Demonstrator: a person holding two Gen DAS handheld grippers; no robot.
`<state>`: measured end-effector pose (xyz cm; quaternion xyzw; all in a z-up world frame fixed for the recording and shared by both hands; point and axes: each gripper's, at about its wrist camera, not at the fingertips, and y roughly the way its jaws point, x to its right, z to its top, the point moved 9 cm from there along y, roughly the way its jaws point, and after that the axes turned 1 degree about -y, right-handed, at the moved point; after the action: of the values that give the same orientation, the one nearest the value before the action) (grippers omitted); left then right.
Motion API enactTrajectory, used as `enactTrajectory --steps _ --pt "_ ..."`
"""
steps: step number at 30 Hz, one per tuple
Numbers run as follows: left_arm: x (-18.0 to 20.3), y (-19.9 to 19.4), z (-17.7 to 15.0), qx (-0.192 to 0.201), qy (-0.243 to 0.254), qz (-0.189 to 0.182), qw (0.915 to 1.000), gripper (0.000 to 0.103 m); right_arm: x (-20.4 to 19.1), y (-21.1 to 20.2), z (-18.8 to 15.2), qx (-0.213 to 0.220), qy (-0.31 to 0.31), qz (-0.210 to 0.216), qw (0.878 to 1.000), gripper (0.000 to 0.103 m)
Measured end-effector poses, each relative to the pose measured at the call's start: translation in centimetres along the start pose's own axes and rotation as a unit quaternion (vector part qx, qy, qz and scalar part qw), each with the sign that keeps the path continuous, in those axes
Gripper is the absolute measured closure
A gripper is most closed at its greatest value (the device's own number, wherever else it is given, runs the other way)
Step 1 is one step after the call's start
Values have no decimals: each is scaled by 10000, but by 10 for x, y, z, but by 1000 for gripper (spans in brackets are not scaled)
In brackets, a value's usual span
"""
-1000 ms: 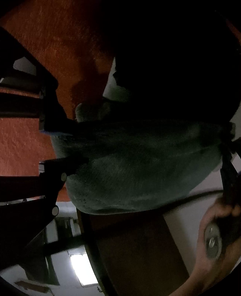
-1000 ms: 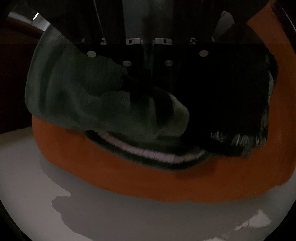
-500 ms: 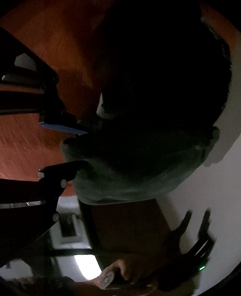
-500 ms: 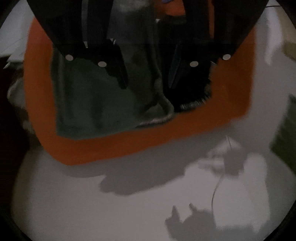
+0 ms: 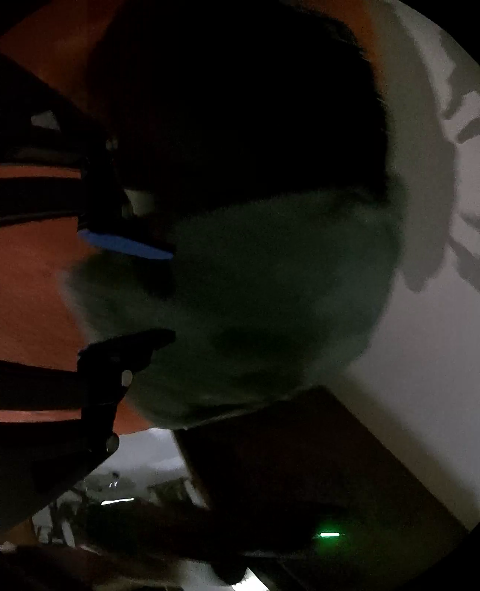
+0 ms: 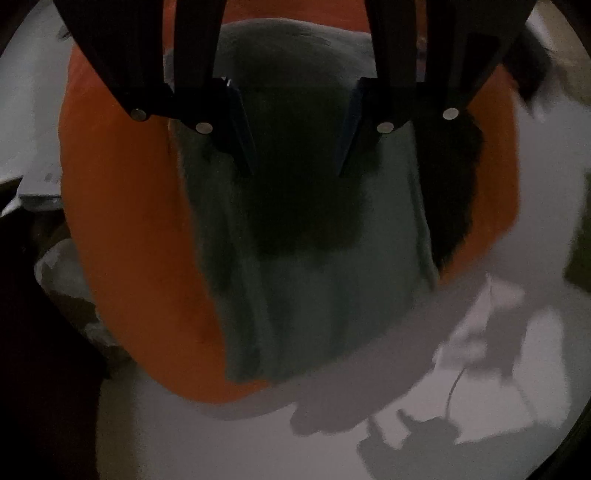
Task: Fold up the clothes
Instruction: 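Lower the folded grey fleece beside the black garment with both grippers, then press the grey fleece flat and open both grippers to release it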
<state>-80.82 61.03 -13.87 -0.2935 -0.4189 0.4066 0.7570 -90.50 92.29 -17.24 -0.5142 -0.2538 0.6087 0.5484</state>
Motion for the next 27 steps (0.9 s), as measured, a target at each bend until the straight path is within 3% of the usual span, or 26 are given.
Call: enactTrajectory --steps 2,4,10,14,16,18,19,21,23,27 --pt "-4 15 11 -117 171 369 9991 55 8 14 -28 -110 -82 -221 9997 68" --pt "-12 30 4 -316 65 390 9987 55 18 15 -50 -103 -6 -255 9996 69" --pt "-30 -1 -38 -623 -15 575 9964 54 49 -6 -103 -178 504 -306 9981 70" --pt "-10 -26 -40 -319 199 644 9972 51 30 -28 -102 281 598 -16 9978 70" --pt "-7 -18 -39 -161 401 948 9946 41 9 -32 -94 505 393 132 9979 70" --pt "-5 10 -39 -313 454 1440 9880 42 -3 -18 -92 447 122 -5 9989 69" --pt "-5 25 -43 -509 373 1517 9864 42 -5 -6 -96 257 -28 -194 9995 69" --pt "-14 30 -60 -802 -33 1254 9889 42 0 17 -110 -191 -233 -576 9979 68" --pt "-20 16 -75 -995 -414 954 9896 42 7 21 -124 -409 -218 -673 9967 69" --pt "-31 -24 -82 -918 -366 1086 9892 41 8 -2 -143 -324 -42 -630 9975 69"
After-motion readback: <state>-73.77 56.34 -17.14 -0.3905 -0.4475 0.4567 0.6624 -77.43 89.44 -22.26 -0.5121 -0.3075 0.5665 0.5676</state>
